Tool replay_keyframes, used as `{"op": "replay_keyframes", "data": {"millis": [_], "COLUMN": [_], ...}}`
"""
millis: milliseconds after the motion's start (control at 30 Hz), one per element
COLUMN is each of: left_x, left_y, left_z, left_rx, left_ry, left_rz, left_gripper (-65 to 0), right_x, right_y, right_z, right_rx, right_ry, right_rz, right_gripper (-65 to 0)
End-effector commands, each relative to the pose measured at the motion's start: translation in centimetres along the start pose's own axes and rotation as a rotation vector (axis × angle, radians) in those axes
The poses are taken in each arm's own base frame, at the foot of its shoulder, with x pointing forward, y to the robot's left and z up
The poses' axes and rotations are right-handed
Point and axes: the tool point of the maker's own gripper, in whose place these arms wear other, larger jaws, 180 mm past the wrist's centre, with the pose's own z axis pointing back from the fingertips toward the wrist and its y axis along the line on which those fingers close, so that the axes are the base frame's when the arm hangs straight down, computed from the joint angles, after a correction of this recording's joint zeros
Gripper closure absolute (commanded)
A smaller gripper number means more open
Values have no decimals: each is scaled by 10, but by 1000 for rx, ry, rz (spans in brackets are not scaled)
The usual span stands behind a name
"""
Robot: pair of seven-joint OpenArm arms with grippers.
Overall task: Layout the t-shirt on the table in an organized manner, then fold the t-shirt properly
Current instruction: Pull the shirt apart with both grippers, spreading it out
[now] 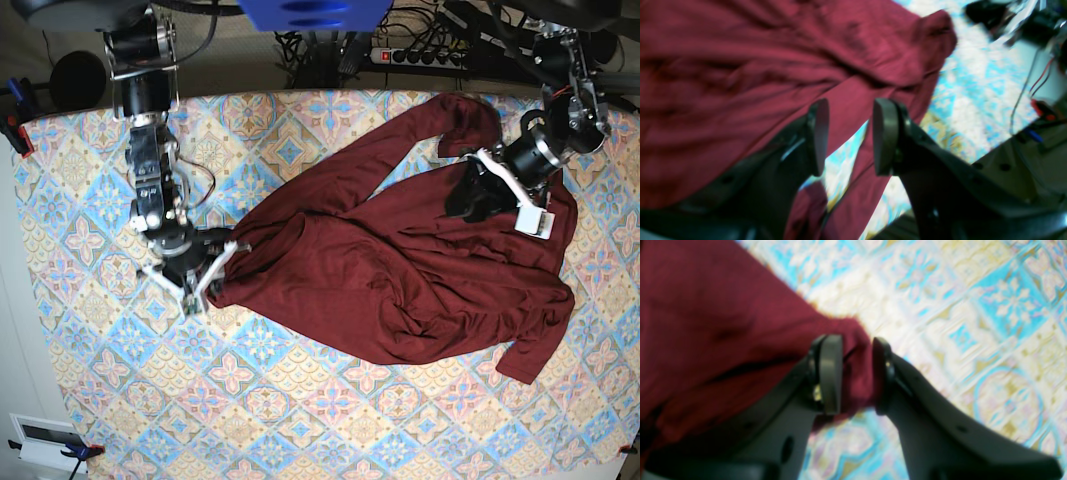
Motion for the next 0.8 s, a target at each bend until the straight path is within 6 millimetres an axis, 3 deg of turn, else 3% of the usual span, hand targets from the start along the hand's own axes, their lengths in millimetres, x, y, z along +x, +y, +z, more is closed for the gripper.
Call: {"op": "replay_keyframes", "data": {"millis": [0, 167, 300, 467, 633, 767], "left_x": [5, -12, -14, -15, -24, -30], "left_y": [-1, -3, -3, 2, 1, 2], "left_z": [-1, -10, -11, -11, -9, -8], "left_rx": [5, 30, 35, 43, 45, 46], "left_ry": [-11, 45, 52, 56, 75, 86], "left_rz": [-27, -60, -64, -54, -42, -31], "left_gripper": [-220, -220, -220, -220, -220, -220], "right_x": [14, -1, -8, -24, -52, -70], "right_y": [-1, 57, 98, 123, 149, 158], "right_z": [8, 35, 48, 46, 43, 38], "right_rx": [0, 131, 228, 245, 230, 213], "right_ry": [-54, -64, -71, -44, -12, 4], "right_rz": [19, 178, 234, 375, 631, 788], "right_gripper": [-158, -157, -158, -164, -251, -301]}}
